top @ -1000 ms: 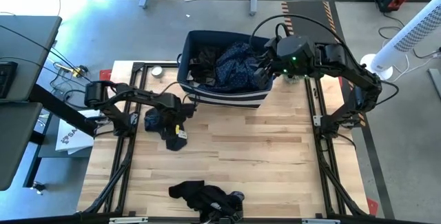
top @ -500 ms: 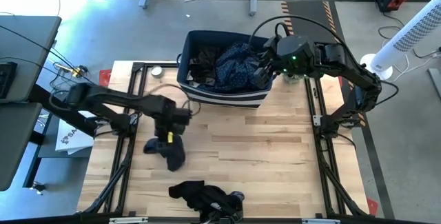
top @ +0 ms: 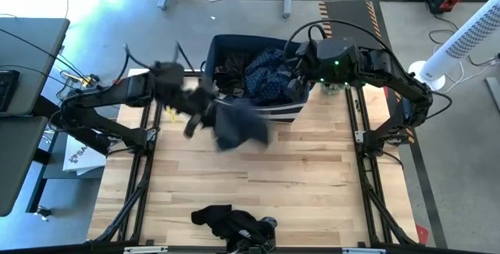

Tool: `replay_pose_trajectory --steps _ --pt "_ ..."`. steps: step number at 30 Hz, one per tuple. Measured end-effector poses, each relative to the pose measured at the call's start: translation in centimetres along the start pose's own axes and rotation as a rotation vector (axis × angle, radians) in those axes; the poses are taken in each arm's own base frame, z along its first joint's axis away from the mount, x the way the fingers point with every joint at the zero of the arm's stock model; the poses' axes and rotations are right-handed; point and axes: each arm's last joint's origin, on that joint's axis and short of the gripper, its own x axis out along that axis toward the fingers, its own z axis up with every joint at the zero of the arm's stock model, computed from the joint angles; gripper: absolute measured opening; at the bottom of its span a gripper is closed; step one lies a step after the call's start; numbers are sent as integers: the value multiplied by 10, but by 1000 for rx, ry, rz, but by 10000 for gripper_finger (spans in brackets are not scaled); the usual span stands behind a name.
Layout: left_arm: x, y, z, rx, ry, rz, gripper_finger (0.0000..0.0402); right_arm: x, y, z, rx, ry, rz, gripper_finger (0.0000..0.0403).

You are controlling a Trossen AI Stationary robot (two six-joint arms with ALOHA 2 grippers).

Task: Sort clothes
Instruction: Put the grey boxer into the laundry bin

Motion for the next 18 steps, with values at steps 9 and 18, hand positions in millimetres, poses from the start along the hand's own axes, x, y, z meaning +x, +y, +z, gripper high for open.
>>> replay_pose_trajectory --steps 9,18 --pt "2 103 50 102 -286 584 16 -18 -3 8 50 -90 63 192" --pt "-6 241 16 -245 65 978 65 -31 -8 7 116 -96 68 192"
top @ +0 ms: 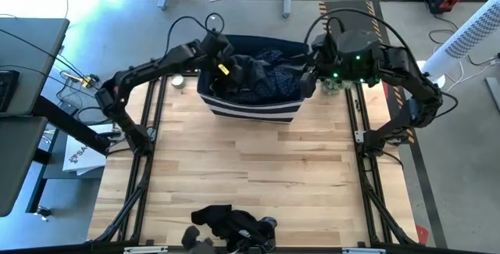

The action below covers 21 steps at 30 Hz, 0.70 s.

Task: Sort clothes
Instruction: Put the grey boxer into the laundry bin

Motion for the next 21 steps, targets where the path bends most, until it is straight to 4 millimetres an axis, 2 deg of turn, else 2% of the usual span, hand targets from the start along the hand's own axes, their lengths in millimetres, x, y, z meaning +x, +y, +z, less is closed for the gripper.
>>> replay_pose_trajectory --steps 5,8,10,16,21 --pt "-1 23 4 -128 51 -75 153 7 -3 -6 62 64 -53 192" --pt "-19 29 11 -166 44 -126 202 20 -10 -8 119 95 -117 192" --pt "-38 26 19 -171 10 -134 221 32 -17 -7 151 109 -123 192" --pt "-87 14 26 -142 39 -44 227 85 -39 4 171 100 33 192" --pt "-113 7 16 -84 141 145 226 149 -55 2 145 78 74 192"
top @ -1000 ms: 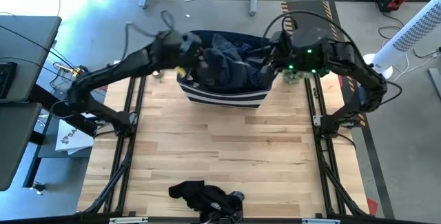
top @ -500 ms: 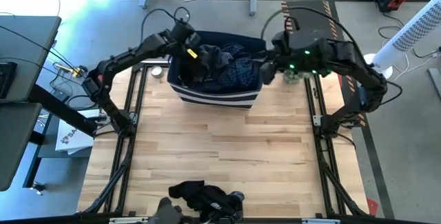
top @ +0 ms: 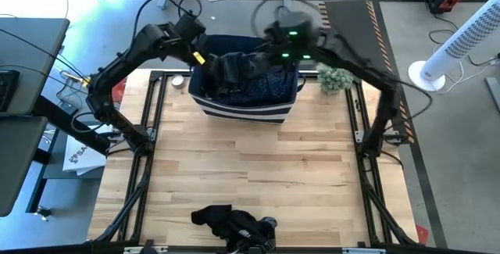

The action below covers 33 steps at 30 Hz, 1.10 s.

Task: Sort clothes
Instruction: Put the grey boxer into the laundry bin, then put the black boxer into the laundry bin

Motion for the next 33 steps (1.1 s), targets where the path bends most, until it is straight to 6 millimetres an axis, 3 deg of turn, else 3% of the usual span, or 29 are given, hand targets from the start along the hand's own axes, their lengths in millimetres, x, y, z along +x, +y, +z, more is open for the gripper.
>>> replay_pose_trajectory --steps 3,8,12,16,21,24,29,33 --pt "-15 -8 -11 15 23 12 226 54 -17 -11 4 59 14 192" --pt "-53 -27 -34 21 -45 -87 226 136 -49 -53 -16 220 -64 192" --pt "-80 -39 -54 42 -81 -168 226 171 -75 -89 33 397 -205 192" --pt "-101 -46 -74 35 -112 -196 226 188 -97 -115 13 567 -272 192" --pt "-111 -50 -91 44 -144 -111 226 195 -118 -141 -60 774 -294 192" --pt "-112 -51 -96 60 -154 -67 226 188 -118 -138 -82 795 -285 192" --pt "-113 -53 -98 140 -165 -53 226 148 -94 -93 -151 631 -355 192" --pt "-113 -55 -100 221 -140 -85 226 86 -71 -43 -167 433 -348 193"
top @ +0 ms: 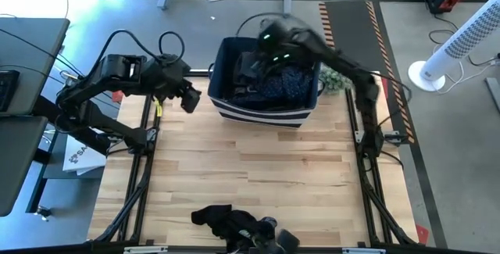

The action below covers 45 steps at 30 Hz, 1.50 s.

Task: Sort clothes
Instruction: Put the black boxer into the laundry bin

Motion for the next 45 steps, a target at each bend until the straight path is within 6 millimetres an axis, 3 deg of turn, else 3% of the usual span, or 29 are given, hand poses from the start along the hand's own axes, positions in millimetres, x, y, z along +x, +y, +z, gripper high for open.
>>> replay_pose_trajectory --steps 6,10,17,21,25,29,32,34,38,45 --pt "-5 -14 -10 259 72 -159 226 -87 17 -13 -62 -92 66 193" --pt "-2 -27 -25 426 121 -308 226 -143 43 -32 -284 -169 268 193" --pt "38 -45 -77 684 344 -479 226 -166 97 -88 -392 -24 625 193" --pt "62 -61 -114 859 446 -644 226 -151 131 -133 -476 157 798 193" --pt "79 -78 -146 974 434 -802 226 -133 173 -180 -609 266 1005 192" --pt "90 -94 -172 1036 347 -924 227 -112 216 -226 -765 232 1145 193" --pt "99 -102 -189 1054 281 -984 226 -99 242 -252 -851 78 1139 192" --pt "105 -102 -201 1082 258 -1003 226 -92 256 -262 -852 -34 1085 192" --pt "118 -98 -219 1089 260 -958 226 -65 278 -274 -813 -53 1016 196" --pt "127 -89 -226 946 339 -764 226 -28 313 -260 -729 -85 1013 244"
